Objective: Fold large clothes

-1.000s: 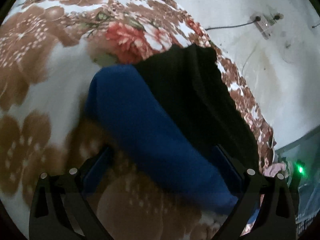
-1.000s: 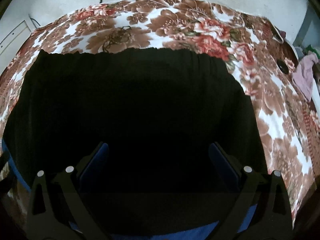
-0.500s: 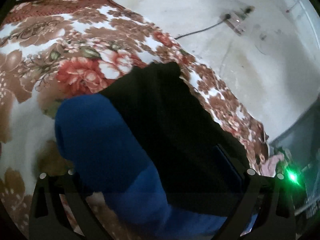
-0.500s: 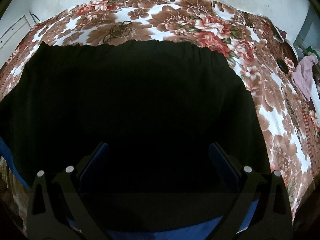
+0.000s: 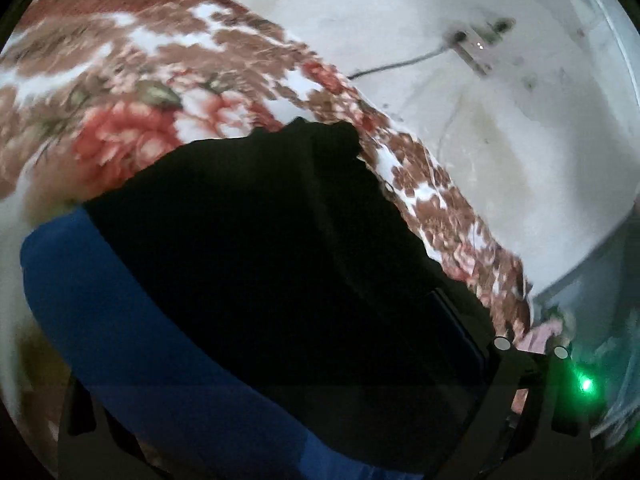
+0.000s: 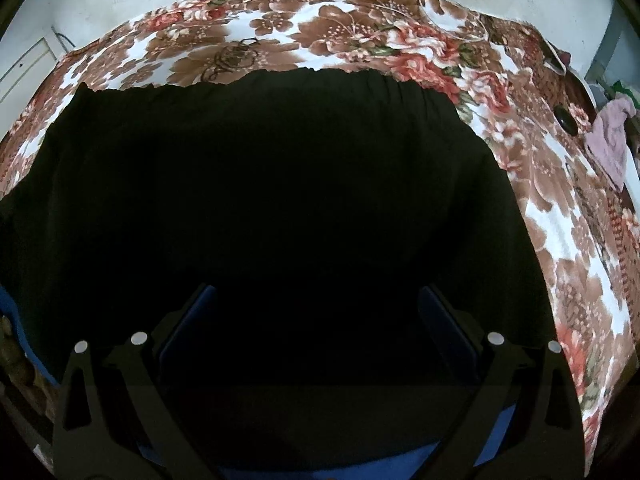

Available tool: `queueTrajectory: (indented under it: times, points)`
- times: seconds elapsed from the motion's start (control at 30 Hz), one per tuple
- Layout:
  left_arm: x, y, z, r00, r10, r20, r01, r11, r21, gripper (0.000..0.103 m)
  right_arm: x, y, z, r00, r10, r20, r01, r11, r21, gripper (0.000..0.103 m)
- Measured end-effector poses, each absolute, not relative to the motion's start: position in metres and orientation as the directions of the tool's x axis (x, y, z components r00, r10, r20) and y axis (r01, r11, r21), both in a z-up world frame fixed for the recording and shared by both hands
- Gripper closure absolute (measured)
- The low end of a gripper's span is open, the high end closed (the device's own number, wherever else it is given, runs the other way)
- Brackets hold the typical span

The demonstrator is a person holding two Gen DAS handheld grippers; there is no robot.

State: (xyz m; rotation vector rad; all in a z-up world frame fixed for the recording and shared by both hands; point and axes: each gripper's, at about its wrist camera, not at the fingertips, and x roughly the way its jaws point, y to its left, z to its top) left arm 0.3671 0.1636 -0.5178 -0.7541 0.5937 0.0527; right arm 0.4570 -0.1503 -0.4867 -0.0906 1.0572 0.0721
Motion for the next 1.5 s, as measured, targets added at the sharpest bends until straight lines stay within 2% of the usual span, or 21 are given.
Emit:
queueTrajectory:
  times: [0.1, 0.17, 0.23, 0.27, 0.3, 0.33, 0.4, 0.5, 0.73, 0.83, 1.0, 1.1, 1.27, 1.37, 1.5]
  points:
    - [0.358, 0.172, -0.547, 0.794, -0.201, -0.574, -0.309, 0.680, -0.665, 0.008, 0.458, -0.151, -0.485, 0.480, 0.019, -0.877, -0.087, 0.996, -0.026, 0.005]
    - [0.358, 0.171, -0.549, 0.783, -0.194, -0.591, -0.304, 0.710, -0.636, 0.013, 0.458, -0.152, -0.481, 0.471, 0.022, -0.882, -0.069, 0.998, -0.012, 0.005]
    - [0.366, 0.170, -0.547, 0.755, -0.206, -0.623, -0.307, 0.729, -0.612, 0.013, 0.456, -0.149, -0.475, 0.453, 0.066, -0.889, -0.077, 0.996, 0.034, 0.005]
    - [0.370, 0.171, -0.543, 0.741, -0.207, -0.638, -0.316, 0.731, -0.604, 0.024, 0.455, -0.145, -0.470, 0.450, 0.080, -0.889, -0.086, 0.995, 0.045, 0.005]
    - [0.373, 0.172, -0.542, 0.736, -0.201, -0.646, -0.325, 0.732, -0.598, 0.045, 0.453, -0.140, -0.464, 0.459, 0.082, -0.885, -0.093, 0.995, 0.044, 0.005]
    - [0.374, 0.173, -0.539, 0.738, -0.195, -0.646, -0.332, 0.728, -0.599, 0.052, 0.451, -0.136, -0.460, 0.467, 0.077, -0.881, -0.097, 0.995, 0.036, 0.005]
    - [0.370, 0.171, -0.531, 0.744, -0.175, -0.645, -0.345, 0.726, -0.595, 0.073, 0.446, -0.123, -0.452, 0.491, 0.032, -0.871, -0.106, 0.994, -0.023, 0.005]
    - [0.369, 0.163, -0.514, 0.751, -0.146, -0.644, -0.342, 0.748, -0.569, 0.084, 0.444, -0.109, -0.458, 0.497, -0.029, -0.867, -0.114, 0.989, -0.098, 0.005]
    - [0.376, 0.161, -0.503, 0.734, -0.128, -0.667, -0.354, 0.766, -0.536, 0.087, 0.453, -0.101, -0.493, 0.433, -0.073, -0.898, -0.116, 0.984, -0.135, 0.005]
    - [0.379, 0.152, -0.487, 0.736, -0.120, -0.666, -0.324, 0.802, -0.502, 0.088, 0.459, -0.107, -0.503, 0.388, -0.060, -0.920, -0.091, 0.991, -0.103, 0.005]
    - [0.382, 0.144, -0.460, 0.751, -0.118, -0.649, -0.280, 0.834, -0.475, 0.089, 0.442, -0.118, -0.468, 0.428, -0.061, -0.902, -0.065, 0.993, -0.098, 0.005]
    - [0.383, 0.135, -0.448, 0.759, -0.110, -0.642, -0.268, 0.846, -0.461, 0.090, 0.426, -0.120, -0.469, 0.431, -0.041, -0.902, -0.094, 0.992, -0.090, 0.005]
    - [0.384, 0.101, -0.424, 0.762, -0.082, -0.642, -0.219, 0.901, -0.375, 0.090, 0.435, -0.120, -0.506, 0.390, -0.018, -0.921, -0.088, 0.994, -0.057, 0.005]
    - [0.387, 0.079, -0.404, 0.771, -0.077, -0.633, -0.183, 0.925, -0.334, 0.091, 0.433, -0.116, -0.507, 0.412, -0.019, -0.911, -0.109, 0.991, -0.071, 0.004]
    - [0.395, 0.045, -0.381, 0.784, -0.057, -0.619, -0.139, 0.954, -0.264, 0.091, 0.436, -0.127, -0.504, 0.377, 0.054, -0.925, -0.144, 0.990, -0.001, 0.004]
